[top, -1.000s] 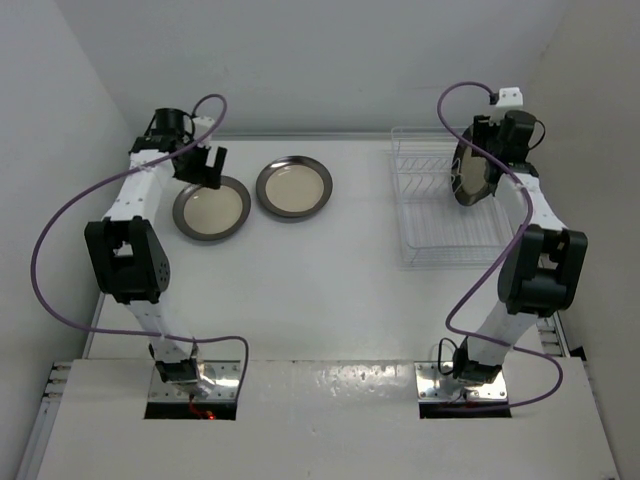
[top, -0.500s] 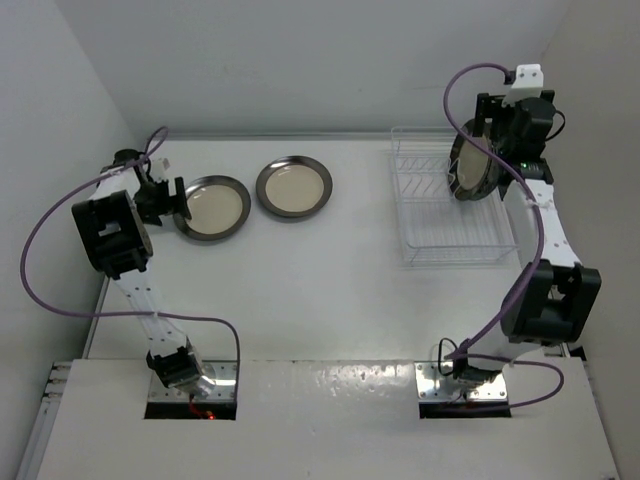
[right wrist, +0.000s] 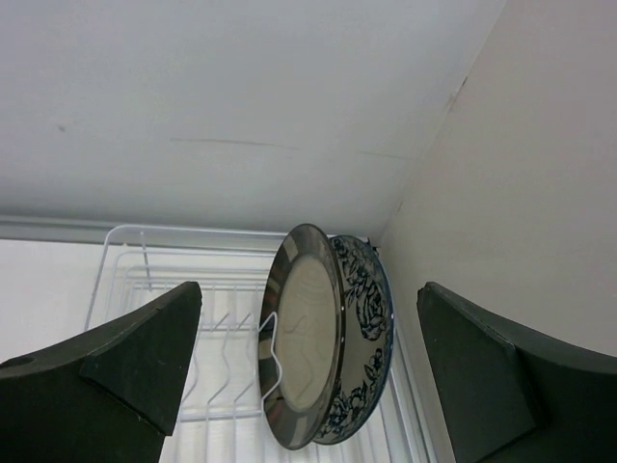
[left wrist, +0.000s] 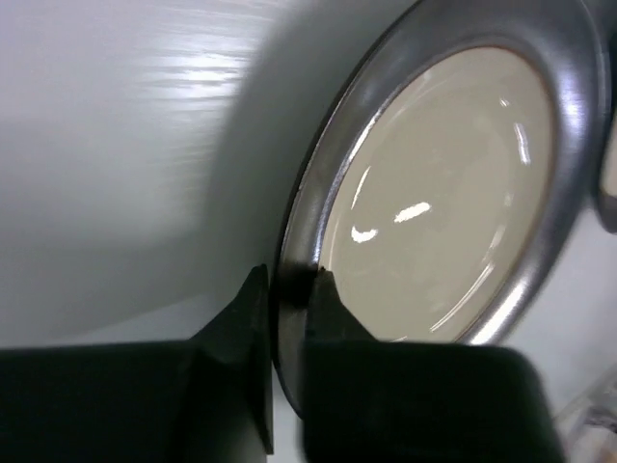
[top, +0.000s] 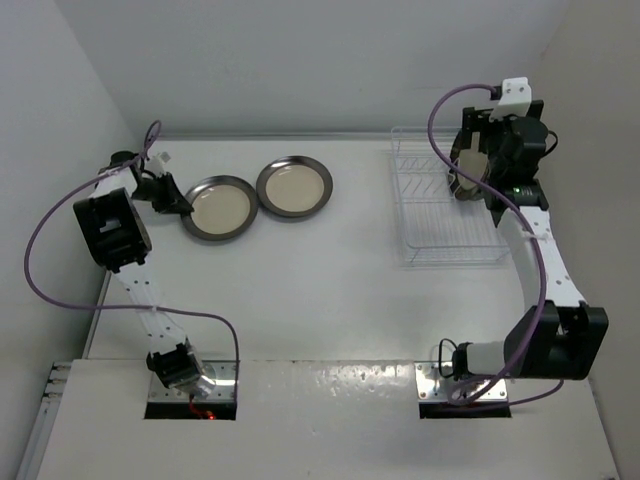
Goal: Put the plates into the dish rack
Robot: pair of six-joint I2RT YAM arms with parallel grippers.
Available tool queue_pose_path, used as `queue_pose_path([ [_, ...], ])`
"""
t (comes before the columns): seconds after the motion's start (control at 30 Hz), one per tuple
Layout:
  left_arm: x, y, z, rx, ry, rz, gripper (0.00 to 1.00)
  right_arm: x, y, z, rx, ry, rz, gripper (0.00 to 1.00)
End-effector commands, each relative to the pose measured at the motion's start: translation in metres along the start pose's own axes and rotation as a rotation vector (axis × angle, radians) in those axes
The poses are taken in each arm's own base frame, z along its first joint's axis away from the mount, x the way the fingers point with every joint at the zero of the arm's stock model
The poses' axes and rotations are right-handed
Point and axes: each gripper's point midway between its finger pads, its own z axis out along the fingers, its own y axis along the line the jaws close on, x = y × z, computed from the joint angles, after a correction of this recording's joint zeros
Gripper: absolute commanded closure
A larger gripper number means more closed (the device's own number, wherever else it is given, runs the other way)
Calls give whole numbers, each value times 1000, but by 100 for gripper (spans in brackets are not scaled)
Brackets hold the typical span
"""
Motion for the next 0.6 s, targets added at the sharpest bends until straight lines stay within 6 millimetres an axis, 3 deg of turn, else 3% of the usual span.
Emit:
queue_pose_path([
  [0.0,44,12,31,13,140,-33,100,-45,-10,-16,33,-141,1,7],
  [0.17,33,4,12,93,88,-28,100,-51,9,-28,-42,-149,-3,7],
  [0.2,27,-1,6,107,69,-1,100,-53,18,-29,-78,-152,-3,7],
  [0.3,-2,-23,-36,105,-5,153,100,-53,61,-39,-310,-125,-17,7],
  [0.33,-9,-39,-44,109,-17,212,100,-44,89,-48,-473,-95,-12,7],
  [0.37,-22,-60,-69,114,-59,306,100,-53,107,-54,-555,-93,-2,7],
  [0.47,-37,-104,-101,134,-117,471,100,-53,167,-76,-803,-50,62,7],
  [0.5,-45,-127,-124,138,-165,530,100,-50,182,-81,-865,-41,76,7],
  [0.53,-46,-146,-129,148,-179,583,100,-56,207,-93,-944,-60,86,7],
  [0.57,-47,-159,-137,149,-199,642,100,-46,220,-92,-976,-33,95,7],
])
